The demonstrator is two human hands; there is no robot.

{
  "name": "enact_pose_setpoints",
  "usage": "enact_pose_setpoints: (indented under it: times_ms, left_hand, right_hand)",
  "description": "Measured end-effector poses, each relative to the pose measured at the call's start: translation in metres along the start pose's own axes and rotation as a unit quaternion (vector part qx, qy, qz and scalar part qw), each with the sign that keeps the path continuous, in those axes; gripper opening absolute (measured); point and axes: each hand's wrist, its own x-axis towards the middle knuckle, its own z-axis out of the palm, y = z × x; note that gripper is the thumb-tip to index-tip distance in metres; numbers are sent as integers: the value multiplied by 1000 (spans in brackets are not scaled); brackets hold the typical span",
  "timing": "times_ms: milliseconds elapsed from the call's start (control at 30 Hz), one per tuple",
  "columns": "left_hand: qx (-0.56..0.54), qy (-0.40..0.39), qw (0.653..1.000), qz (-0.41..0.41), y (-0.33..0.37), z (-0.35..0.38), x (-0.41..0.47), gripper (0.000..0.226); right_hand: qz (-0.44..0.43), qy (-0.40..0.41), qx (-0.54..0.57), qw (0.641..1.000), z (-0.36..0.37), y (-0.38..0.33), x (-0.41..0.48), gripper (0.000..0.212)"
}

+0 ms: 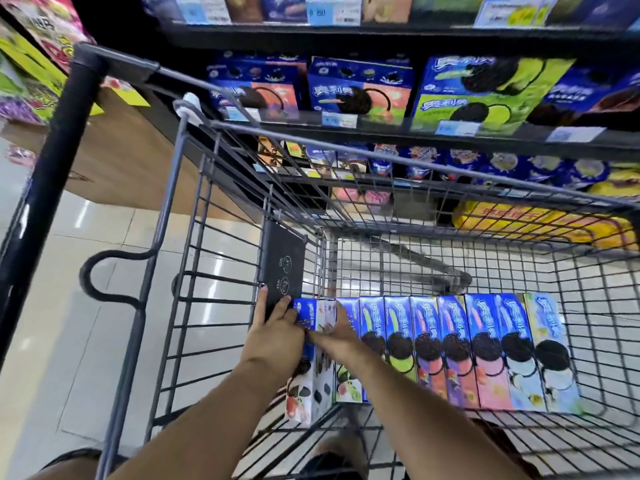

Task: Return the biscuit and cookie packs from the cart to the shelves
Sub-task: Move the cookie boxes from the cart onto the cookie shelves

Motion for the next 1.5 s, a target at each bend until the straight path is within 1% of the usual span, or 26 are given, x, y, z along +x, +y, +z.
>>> enact_pose_setpoints:
  times_ms: [33, 100, 167, 200, 267, 300, 333, 367, 400, 433, 467, 500, 567, 600, 667, 767, 800, 900, 967, 1067, 1133, 1200, 1300, 1367, 1433, 1500]
  left_hand:
    - [-18, 8, 1000, -2, -2, -4, -1, 46]
    - [-67, 39, 997, -14, -3, -16, -3, 46]
    - [-173, 84, 980, -50, -2, -37, -2, 50]
    - [-248, 109, 960, -68, -2, -54, -2, 49]
    - [-416, 145, 895, -78, 1, -95, -2, 38]
    - [-490, 133, 859, -63, 4, -118, -3, 33]
    - [-566, 102, 818, -35, 9, -143, -7, 35]
    - [-643, 55, 764, 2, 16, -168, -13, 42]
    - [-699, 5, 714, 40, 23, -194, -20, 49]
    - [-728, -40, 680, 78, 31, -217, -27, 55]
    - [-737, -76, 662, 116, 39, -241, -34, 59]
    - [-735, -101, 654, 150, 49, -263, -41, 62]
    - [-725, -115, 649, 200, 68, -301, -56, 62]
    - [-727, -103, 646, 209, 78, -320, -61, 62]
    - [-738, -65, 639, 207, 97, -352, -67, 61]
    - [-742, 10, 646, 179, 121, -393, -74, 41]
    - [-750, 26, 638, 176, 127, -405, -75, 36]
    - [-798, 57, 584, 138, 141, -432, -85, 40]
    - [-832, 97, 538, 96, 147, -448, -90, 45]
    - [-861, 143, 485, 57, 155, -466, -92, 45]
    - [-882, 154, 443, 50, 161, -471, -90, 41]
    - [-893, 169, 416, 43, 171, -475, -87, 41]
    - [-894, 183, 404, 64, 183, -480, -85, 46]
    - [-884, 185, 417, 105, 186, -483, -87, 48]
    - [-861, 181, 453, 144, 182, -485, -88, 51]
    - [-813, 193, 523, 168, 177, -490, -92, 54]
  right_hand:
    - [1, -6, -10, 1000, -4, -4, -6, 125]
    - [-16, 12, -52, 998, -21, -20, -26, 131]
    - [-43, 20, -74, 996, -48, -42, -53, 136]
    - [-52, 14, -71, 996, -64, -56, -69, 137]
    - [-65, -1, -75, 995, -96, -89, -108, 127]
    - [-72, -1, -87, 994, -113, -105, -131, 118]
    - [-81, -3, -98, 992, -128, -121, -154, 109]
    - [-93, -10, -103, 990, -142, -137, -179, 100]
    - [-106, -20, -100, 989, -155, -152, -205, 89]
    - [-120, -31, -92, 988, -166, -166, -230, 76]
    - [-134, -39, -84, 987, -177, -179, -253, 66]
    - [-146, -43, -76, 985, -186, -191, -276, 56]
    - [-164, -48, -60, 983, -201, -213, -314, 41]
    - [-174, -44, -60, 982, -209, -224, -330, 37]
    - [-195, -28, -67, 978, -221, -241, -360, 39]
    - [-215, -1, -76, 974, -241, -265, -393, 48]
    - [-217, 2, -76, 973, -248, -271, -402, 48]
    - [-208, -36, -44, 976, -275, -280, -423, 45]
    - [-184, -48, -38, 981, -295, -282, -436, 51]
    - [-187, -24, -33, 982, -326, -284, -449, 61]
    - [-183, -2, -1, 983, -342, -285, -451, 70]
    - [-189, 7, 36, 981, -352, -286, -456, 65]
    - [-239, 37, 102, 965, -363, -287, -465, 64]
    - [-266, 47, 107, 957, -370, -289, -477, 70]
    - [-294, 65, 93, 949, -379, -292, -489, 77]
    - [-323, 97, 92, 937, -387, -294, -502, 81]
